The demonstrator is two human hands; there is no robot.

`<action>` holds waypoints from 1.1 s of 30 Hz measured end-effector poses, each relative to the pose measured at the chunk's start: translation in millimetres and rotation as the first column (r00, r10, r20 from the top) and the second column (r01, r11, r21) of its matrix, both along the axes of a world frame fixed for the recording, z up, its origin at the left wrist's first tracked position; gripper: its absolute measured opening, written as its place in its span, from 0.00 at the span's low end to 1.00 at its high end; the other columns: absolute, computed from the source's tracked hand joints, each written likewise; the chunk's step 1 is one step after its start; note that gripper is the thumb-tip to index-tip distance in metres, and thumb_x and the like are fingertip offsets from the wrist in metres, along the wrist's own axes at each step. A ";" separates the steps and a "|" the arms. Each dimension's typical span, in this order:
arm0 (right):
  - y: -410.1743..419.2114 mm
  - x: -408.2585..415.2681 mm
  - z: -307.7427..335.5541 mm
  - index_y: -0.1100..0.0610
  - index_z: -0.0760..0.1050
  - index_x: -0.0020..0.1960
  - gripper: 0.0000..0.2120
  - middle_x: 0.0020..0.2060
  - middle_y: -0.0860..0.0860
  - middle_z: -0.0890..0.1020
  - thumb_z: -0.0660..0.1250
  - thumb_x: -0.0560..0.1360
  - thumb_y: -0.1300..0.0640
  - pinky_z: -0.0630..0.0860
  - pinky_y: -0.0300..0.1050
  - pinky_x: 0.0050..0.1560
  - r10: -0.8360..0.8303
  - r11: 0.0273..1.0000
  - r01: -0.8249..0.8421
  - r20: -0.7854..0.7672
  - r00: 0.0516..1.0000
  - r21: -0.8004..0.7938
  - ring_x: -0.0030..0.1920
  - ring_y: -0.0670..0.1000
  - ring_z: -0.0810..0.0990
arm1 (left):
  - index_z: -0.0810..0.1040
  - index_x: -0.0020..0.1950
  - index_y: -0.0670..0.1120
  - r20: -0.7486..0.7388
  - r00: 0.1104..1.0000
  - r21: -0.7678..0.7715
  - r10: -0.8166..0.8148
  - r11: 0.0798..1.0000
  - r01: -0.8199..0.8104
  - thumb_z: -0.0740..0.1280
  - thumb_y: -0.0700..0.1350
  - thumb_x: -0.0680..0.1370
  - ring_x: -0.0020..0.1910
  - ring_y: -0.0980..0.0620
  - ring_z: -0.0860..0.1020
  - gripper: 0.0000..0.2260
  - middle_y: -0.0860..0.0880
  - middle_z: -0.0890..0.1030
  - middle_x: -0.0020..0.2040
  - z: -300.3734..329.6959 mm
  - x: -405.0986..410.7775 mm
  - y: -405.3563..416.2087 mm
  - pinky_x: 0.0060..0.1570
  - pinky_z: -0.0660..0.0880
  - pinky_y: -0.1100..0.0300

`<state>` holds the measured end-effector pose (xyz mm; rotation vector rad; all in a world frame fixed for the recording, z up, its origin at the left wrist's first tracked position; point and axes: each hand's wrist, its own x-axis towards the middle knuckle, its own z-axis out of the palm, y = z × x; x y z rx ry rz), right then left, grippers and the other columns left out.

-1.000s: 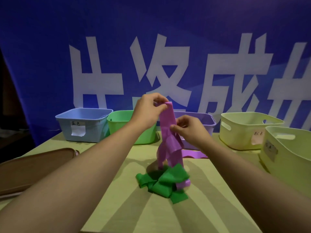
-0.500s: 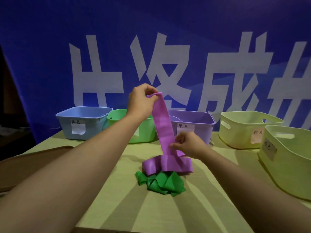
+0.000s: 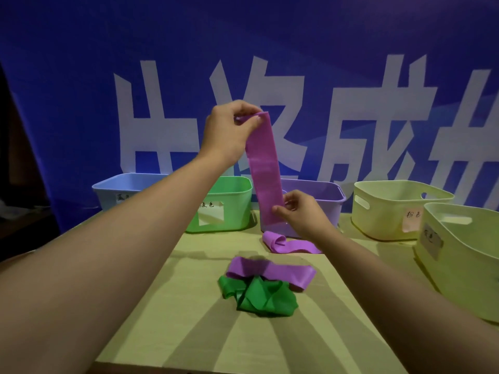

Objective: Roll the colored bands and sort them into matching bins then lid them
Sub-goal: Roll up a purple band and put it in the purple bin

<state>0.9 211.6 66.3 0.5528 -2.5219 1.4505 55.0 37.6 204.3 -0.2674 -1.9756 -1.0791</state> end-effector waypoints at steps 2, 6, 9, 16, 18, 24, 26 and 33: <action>1.7 -3.1 5.9 0.57 0.80 0.58 0.11 0.48 0.50 0.85 0.72 0.79 0.52 0.82 0.54 0.56 -0.009 1.000 0.009 -0.018 1.000 0.006 0.49 0.51 0.84 | 0.84 0.57 0.50 -0.027 1.000 -0.011 0.001 1.000 -0.001 0.72 0.46 0.80 0.51 0.55 0.81 0.06 0.55 0.83 0.49 6.8 2.2 -1.0 0.55 0.82 0.54; 4.4 -1.2 19.1 0.56 0.81 0.57 0.11 0.47 0.49 0.86 0.70 0.80 0.50 0.83 0.51 0.53 -0.006 1.000 0.005 -0.032 0.999 -0.002 0.48 0.49 0.84 | 0.84 0.59 0.49 -0.062 0.998 -0.013 -0.018 1.000 0.017 0.72 0.48 0.81 0.52 0.55 0.82 0.08 0.54 0.84 0.50 16.1 8.5 0.0 0.54 0.83 0.55; 5.0 13.6 30.4 0.57 0.79 0.61 0.16 0.53 0.49 0.86 0.74 0.77 0.50 0.81 0.36 0.48 0.170 0.959 -0.171 -0.024 0.985 -0.225 0.54 0.48 0.85 | 0.85 0.55 0.50 -0.004 0.996 -0.016 -0.086 0.996 0.086 0.74 0.47 0.79 0.51 0.52 0.84 0.07 0.53 0.85 0.48 15.5 10.0 1.9 0.53 0.84 0.50; 10.0 48.0 81.0 0.57 0.81 0.61 0.17 0.50 0.54 0.88 0.74 0.75 0.52 0.84 0.47 0.50 0.302 0.841 -0.311 -0.093 0.949 -0.442 0.51 0.53 0.87 | 0.85 0.52 0.46 0.158 0.950 0.019 -0.269 0.963 0.269 0.77 0.44 0.75 0.45 0.56 0.85 0.07 0.50 0.87 0.45 1.2 22.3 14.3 0.46 0.84 0.59; 13.3 53.3 74.7 0.55 0.80 0.61 0.19 0.49 0.53 0.88 0.76 0.72 0.51 0.84 0.52 0.52 0.334 0.866 -0.307 -0.001 0.943 -0.394 0.49 0.53 0.88 | 0.84 0.51 0.47 0.120 0.947 0.086 -0.297 0.954 0.288 0.76 0.44 0.76 0.46 0.59 0.85 0.06 0.52 0.86 0.47 1.1 25.7 13.6 0.45 0.83 0.60; 27.8 66.3 34.0 0.56 0.85 0.55 0.19 0.48 0.52 0.88 0.77 0.68 0.48 0.82 0.58 0.59 0.357 0.908 -0.305 0.149 0.922 -0.289 0.50 0.53 0.87 | 0.83 0.53 0.48 0.144 0.942 0.122 -0.304 0.950 0.288 0.75 0.43 0.77 0.51 0.53 0.83 0.05 0.48 0.85 0.52 -5.4 27.7 13.6 0.42 0.82 0.62; 30.6 69.0 21.3 0.56 0.84 0.54 0.18 0.47 0.52 0.88 0.78 0.68 0.48 0.83 0.58 0.58 0.336 0.939 -0.313 0.181 0.925 -0.140 0.51 0.54 0.87 | 0.83 0.52 0.48 0.114 0.938 0.222 -0.328 0.928 0.298 0.75 0.42 0.77 0.52 0.52 0.84 0.05 0.46 0.84 0.53 -6.4 27.1 13.5 0.43 0.82 0.60; 30.7 59.3 61.7 0.52 0.75 0.69 0.31 0.57 0.49 0.84 0.76 0.70 0.42 0.82 0.44 0.57 0.221 0.929 -0.224 -0.045 0.974 -0.294 0.56 0.46 0.84 | 0.83 0.52 0.48 0.132 0.912 0.184 -0.388 0.914 0.362 0.77 0.37 0.74 0.49 0.58 0.84 0.10 0.49 0.85 0.51 -5.0 31.6 19.0 0.46 0.81 0.62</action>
